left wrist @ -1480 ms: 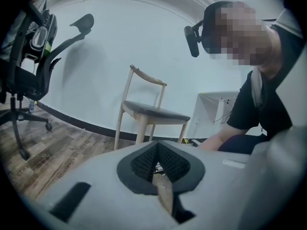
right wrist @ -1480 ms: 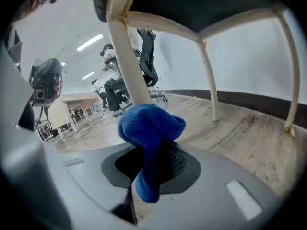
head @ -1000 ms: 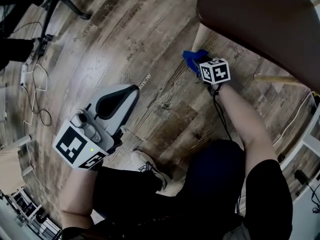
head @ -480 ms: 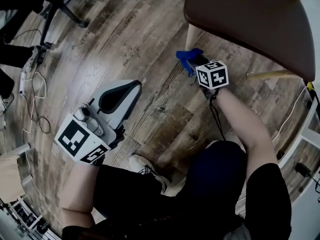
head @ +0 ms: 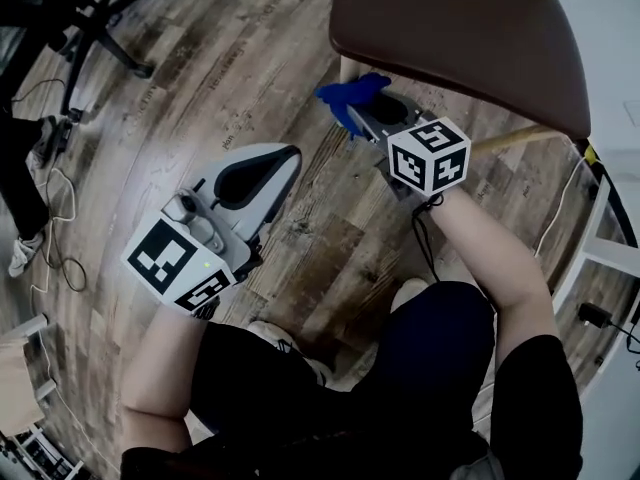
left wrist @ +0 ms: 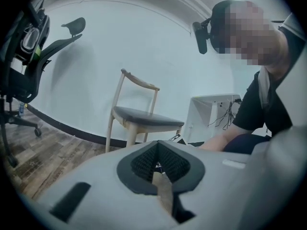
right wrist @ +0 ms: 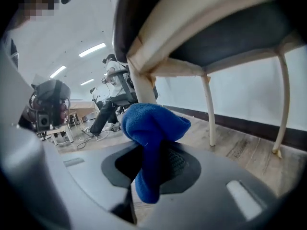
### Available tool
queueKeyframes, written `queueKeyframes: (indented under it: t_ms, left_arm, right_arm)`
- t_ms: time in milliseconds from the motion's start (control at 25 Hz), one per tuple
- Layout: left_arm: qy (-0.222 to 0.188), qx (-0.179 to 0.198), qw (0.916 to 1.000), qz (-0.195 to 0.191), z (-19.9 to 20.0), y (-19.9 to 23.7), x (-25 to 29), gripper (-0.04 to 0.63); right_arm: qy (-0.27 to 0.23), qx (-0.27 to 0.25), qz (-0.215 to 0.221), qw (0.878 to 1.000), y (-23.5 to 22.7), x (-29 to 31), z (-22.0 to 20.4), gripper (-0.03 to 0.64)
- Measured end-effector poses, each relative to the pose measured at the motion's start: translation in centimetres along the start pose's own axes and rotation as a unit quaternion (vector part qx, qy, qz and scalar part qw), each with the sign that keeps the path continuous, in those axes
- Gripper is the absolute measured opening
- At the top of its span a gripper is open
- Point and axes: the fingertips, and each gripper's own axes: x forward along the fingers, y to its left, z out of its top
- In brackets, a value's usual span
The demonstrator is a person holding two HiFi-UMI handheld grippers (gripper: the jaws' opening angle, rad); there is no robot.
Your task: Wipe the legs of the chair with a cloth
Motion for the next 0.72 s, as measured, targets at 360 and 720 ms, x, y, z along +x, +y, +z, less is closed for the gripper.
queueKeyframes:
  t_ms: [360,720]
  left_arm:
    - [-0.017,0.005,0.9995,-0.028,0.8,-1.3,1.8,0.005]
    - [-0.023,-0.01,0.9994,-0.024,0.7,-0.7,2.9,0.005]
  right_arm:
    - [-0.076,-0.009,0.057,0.995,5.4,-4.1,7.8,0.092]
    - [-0.073,0.055,0.029,0.995,2.9,-6.5,8.3,0.092]
